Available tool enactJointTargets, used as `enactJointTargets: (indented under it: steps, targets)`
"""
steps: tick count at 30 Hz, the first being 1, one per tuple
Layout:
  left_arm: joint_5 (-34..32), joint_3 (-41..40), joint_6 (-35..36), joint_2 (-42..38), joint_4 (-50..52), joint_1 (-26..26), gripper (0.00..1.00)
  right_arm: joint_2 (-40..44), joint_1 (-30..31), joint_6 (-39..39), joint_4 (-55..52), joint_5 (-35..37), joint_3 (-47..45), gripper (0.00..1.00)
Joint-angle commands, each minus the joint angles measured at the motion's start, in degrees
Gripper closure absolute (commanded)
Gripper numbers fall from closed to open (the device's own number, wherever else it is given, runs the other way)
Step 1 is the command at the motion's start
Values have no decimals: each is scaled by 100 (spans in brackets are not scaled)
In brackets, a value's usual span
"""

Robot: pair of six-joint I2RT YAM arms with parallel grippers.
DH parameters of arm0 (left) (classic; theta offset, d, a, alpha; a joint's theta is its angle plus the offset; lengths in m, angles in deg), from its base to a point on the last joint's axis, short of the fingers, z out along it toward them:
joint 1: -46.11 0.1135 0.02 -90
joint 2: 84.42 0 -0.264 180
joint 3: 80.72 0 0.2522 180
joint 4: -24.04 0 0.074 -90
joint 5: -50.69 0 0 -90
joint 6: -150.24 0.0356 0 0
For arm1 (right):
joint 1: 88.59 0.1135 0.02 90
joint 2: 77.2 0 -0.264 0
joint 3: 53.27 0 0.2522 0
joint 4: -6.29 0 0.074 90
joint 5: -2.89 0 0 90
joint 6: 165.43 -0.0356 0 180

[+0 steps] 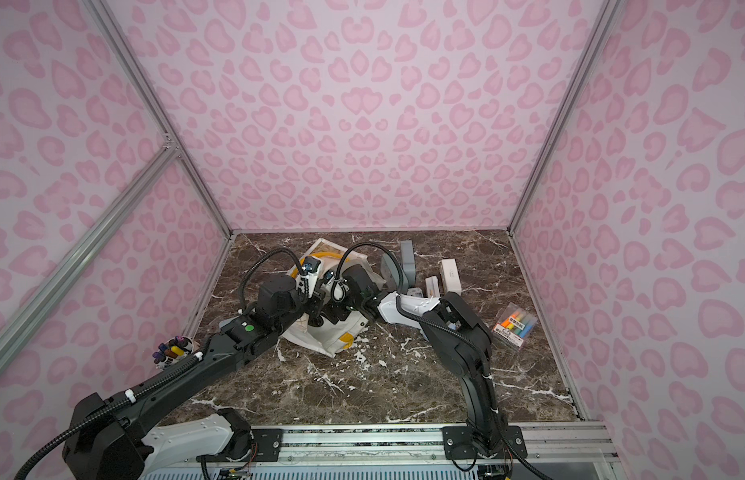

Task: Take the alarm clock out of the canvas bag
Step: Pick up the alarm from the canvas bag.

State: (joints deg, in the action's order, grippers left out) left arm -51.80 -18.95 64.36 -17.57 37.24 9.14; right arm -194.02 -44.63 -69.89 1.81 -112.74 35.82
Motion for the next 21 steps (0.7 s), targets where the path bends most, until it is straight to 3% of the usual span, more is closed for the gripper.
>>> enactJointTargets:
  steps: [1, 8, 21]
  targets:
    - [256, -2, 5, -43, -263, -14, 97, 45, 51, -21, 84, -267, -183, 16]
    - [316, 8, 19, -84, -229, -16, 97, 104, 60, 10, 282, -406, -356, 16]
    - [588, 129, -36, -22, -173, -21, 97, -415, 9, 154, -313, -433, 485, 11]
